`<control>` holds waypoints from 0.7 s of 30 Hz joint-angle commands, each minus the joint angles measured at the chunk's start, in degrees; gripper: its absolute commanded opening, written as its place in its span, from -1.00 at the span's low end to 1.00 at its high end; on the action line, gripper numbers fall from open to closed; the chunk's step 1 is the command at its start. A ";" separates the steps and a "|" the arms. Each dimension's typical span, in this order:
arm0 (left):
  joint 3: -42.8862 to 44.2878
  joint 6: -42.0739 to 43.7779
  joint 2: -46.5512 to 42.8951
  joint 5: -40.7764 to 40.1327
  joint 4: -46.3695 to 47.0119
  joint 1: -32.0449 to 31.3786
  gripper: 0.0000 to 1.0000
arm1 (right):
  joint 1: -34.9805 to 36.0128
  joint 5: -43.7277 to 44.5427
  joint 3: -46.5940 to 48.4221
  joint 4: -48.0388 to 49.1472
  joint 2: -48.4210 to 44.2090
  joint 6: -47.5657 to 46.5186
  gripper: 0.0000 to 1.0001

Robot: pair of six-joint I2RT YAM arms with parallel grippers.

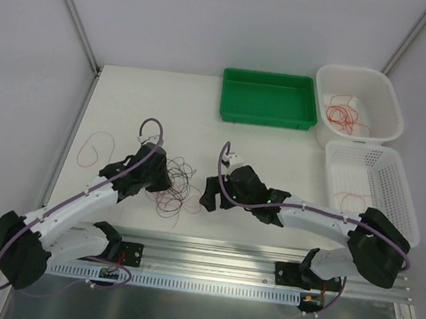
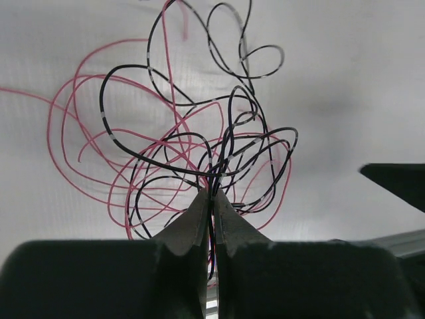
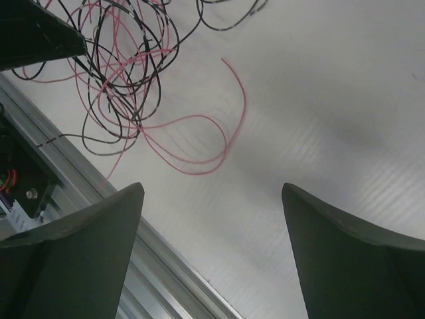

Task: Untangle the cables

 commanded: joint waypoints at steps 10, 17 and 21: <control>-1.43 -3.35 -11.89 5.47 0.72 -0.19 -1.00 | 2.36 -12.52 7.99 16.92 13.66 -1.20 0.70; -0.38 -3.88 -10.30 5.91 0.72 -0.19 -1.00 | 4.29 -15.52 7.55 21.40 16.91 -1.29 0.64; 0.32 -3.70 -11.09 5.30 0.72 -0.19 -1.00 | 4.47 -15.35 7.29 21.85 19.11 -1.55 0.41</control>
